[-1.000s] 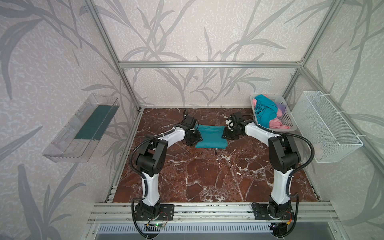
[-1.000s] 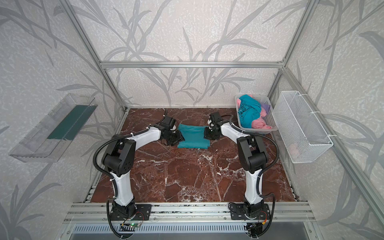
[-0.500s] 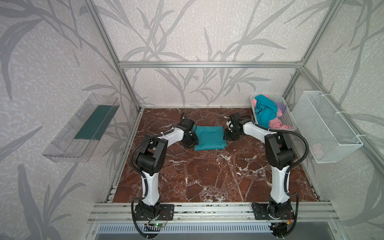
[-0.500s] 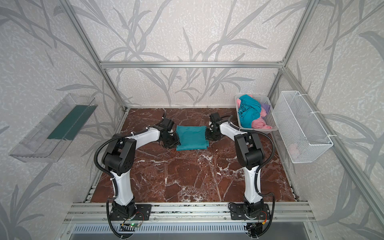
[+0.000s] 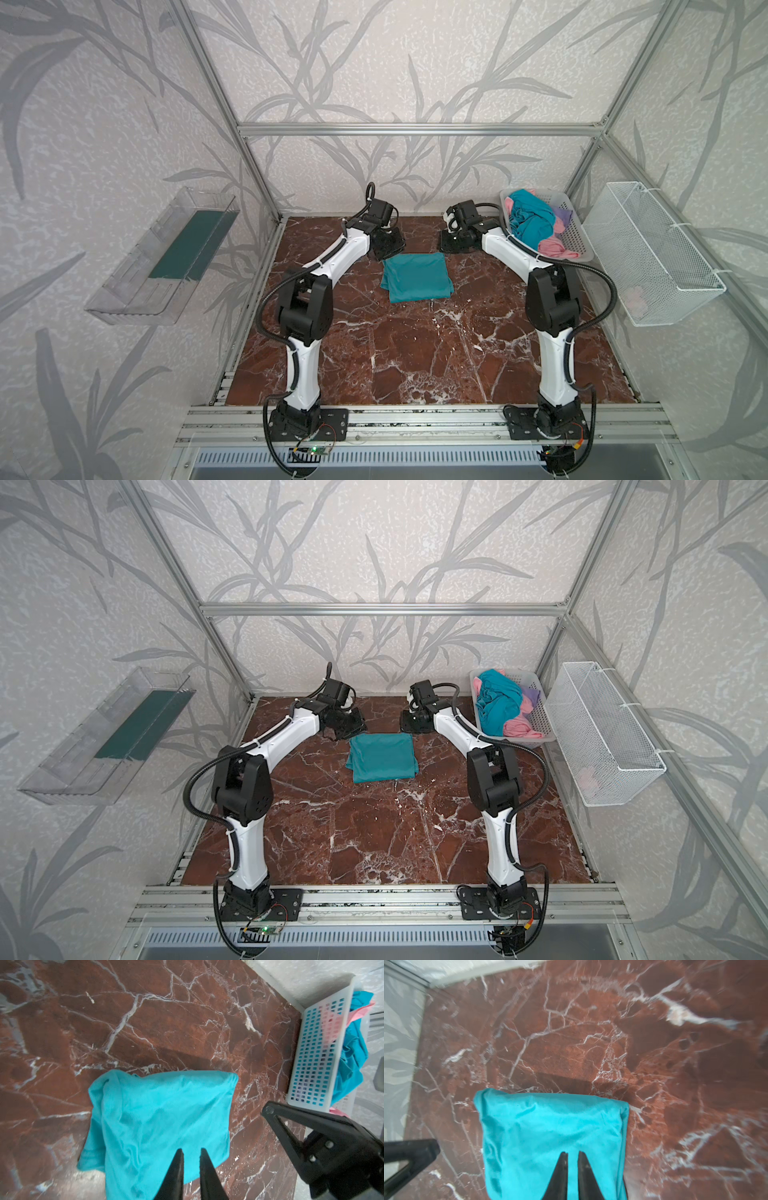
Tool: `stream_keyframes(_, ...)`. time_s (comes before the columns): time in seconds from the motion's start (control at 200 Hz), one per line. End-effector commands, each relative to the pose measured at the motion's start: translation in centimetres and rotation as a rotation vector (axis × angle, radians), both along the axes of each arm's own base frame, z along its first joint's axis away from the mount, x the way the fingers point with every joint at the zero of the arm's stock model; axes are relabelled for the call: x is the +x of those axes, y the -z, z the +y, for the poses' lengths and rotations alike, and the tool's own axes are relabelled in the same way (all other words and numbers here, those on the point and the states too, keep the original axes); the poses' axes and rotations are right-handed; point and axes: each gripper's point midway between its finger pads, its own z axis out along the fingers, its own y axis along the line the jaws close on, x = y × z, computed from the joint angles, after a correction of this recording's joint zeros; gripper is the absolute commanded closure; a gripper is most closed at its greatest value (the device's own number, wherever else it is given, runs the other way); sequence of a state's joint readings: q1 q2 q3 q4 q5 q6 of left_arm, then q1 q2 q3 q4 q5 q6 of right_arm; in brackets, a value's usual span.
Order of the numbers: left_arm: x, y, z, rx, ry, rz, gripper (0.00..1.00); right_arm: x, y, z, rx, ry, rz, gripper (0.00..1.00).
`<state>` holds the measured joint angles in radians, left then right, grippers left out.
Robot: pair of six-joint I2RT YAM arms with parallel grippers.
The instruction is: Fold and stack the t-shirts
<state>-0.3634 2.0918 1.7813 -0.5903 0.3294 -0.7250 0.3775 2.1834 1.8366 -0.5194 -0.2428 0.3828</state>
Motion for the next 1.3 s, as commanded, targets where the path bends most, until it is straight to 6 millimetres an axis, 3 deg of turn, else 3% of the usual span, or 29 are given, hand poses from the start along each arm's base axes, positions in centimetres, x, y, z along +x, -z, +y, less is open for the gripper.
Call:
stream_keyframes(0.0, 0.3, 4.8, 1.0, 0.048, -0.022, 0.097, 0.85, -0.2, 4.0, -0.5, -0.066, -0.014, 0.087, 0.87)
stream_keyframes(0.19, 2.2, 8.2, 3.2, 0.042, -0.089, 0.133, 0.85, 1.3, 7.6, -0.4, -0.102, -0.007, 0.132, 0.88)
stream_keyframes(0.355, 3.9, 8.4, 4.2, 0.02, -0.092, 0.119, 0.86, 2.8, 6.9, 0.1, -0.089, -0.007, 0.11, 0.88)
stream_keyframes(0.505, 4.1, 5.9, 4.4, 0.014, -0.056, 0.088, 0.82, 3.1, 4.0, -0.7, -0.114, -0.004, 0.055, 0.89)
stream_keyframes(0.58, 3.5, 3.5, 4.9, 0.029, -0.047, 0.051, 0.73, 2.6, 1.7, -1.0, -0.107, 0.001, 0.002, 0.89)
stream_keyframes(0.66, 2.5, 0.6, 5.5, 0.037, -0.053, -0.003, 0.57, 1.5, -0.6, -1.3, -0.09, 0.006, -0.053, 0.89)
stream_keyframes(0.73, 1.3, -1.3, 6.4, 0.05, -0.081, -0.04, 0.52, 0.0, -1.9, -1.7, -0.103, 0.006, -0.086, 0.89)
stream_keyframes(0.815, -0.7, -1.8, 7.6, 0.075, -0.106, -0.051, 0.52, -2.0, -2.5, -2.2, -0.133, -0.001, -0.099, 0.88)
stream_keyframes(0.9, -2.4, -0.8, 8.2, 0.084, -0.124, -0.031, 0.52, -3.9, -1.8, -2.7, -0.153, -0.004, -0.067, 0.88)
stream_keyframes(1.07, -4.3, 1.0, 6.5, 0.028, -0.118, 0.01, 0.51, -7.1, 0.6, -3.3, -0.153, -0.005, 0.006, 0.88)
stream_keyframes(1.295, -4.5, 3.7, 0.9, 0.081, -0.004, 0.051, 0.42, -8.9, 1.6, -3.5, -0.141, -0.001, 0.035, 0.86)
